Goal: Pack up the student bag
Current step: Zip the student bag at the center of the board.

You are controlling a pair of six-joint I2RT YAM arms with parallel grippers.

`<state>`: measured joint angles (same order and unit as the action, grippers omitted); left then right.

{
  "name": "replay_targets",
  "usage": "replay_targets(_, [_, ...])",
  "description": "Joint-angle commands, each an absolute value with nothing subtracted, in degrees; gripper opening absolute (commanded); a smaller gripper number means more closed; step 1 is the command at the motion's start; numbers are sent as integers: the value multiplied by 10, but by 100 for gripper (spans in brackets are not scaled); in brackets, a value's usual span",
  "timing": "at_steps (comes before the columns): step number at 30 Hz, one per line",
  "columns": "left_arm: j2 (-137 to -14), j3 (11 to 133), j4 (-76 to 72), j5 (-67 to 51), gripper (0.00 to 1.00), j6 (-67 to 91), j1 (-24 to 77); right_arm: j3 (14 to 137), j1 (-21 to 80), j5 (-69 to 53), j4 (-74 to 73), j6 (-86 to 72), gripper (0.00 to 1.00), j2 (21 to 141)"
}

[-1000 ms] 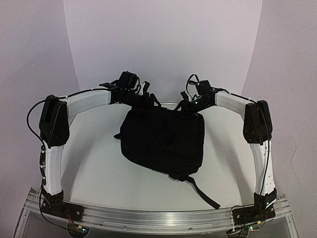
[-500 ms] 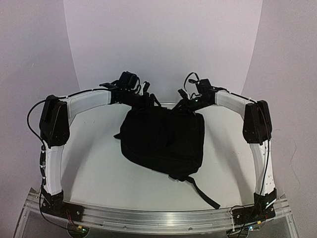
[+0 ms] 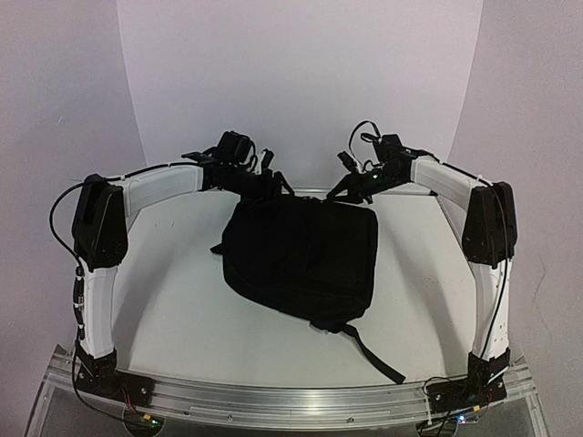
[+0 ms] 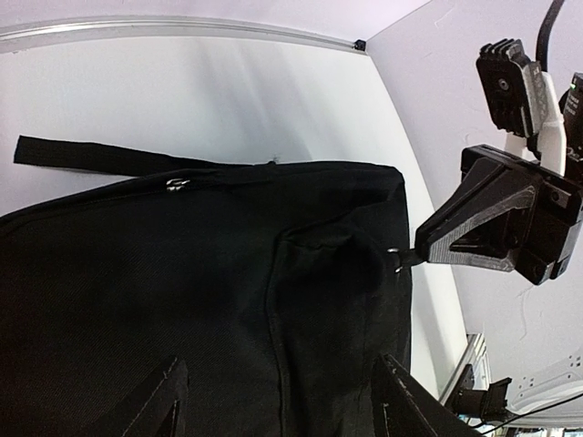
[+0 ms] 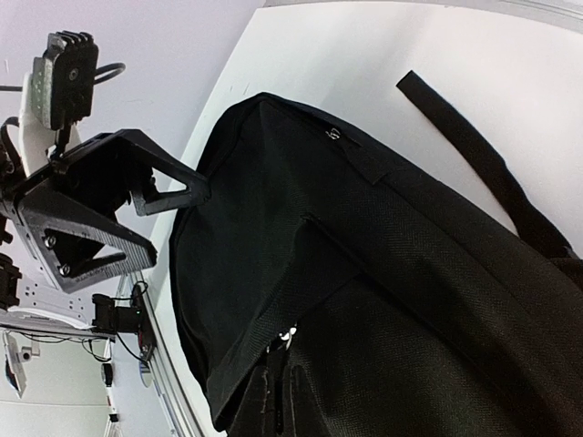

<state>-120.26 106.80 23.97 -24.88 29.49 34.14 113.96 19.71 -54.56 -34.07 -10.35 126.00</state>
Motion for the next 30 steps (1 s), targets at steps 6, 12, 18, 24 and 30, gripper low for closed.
replay_targets(6, [-1243,1151,263,-257,71,267,338,1105,214,-505,-363,-81,0,1221])
replay_targets(12, [-1316,1279,338,-227,76,235,338,1061,240,-458,-361,-70,0,1207])
replay_targets(18, [-1377,1363,385,-134,99,154,341,1059,251,-426,-359,-69,0,1224])
replay_targets(24, [-1403,1359,441,-19,90,85,337,1084,251,-390,-359,-58,0,1245])
replay_targets(30, [-1313,1200,488,-76,44,129,339,1147,252,-382,-359,-55,0,1289])
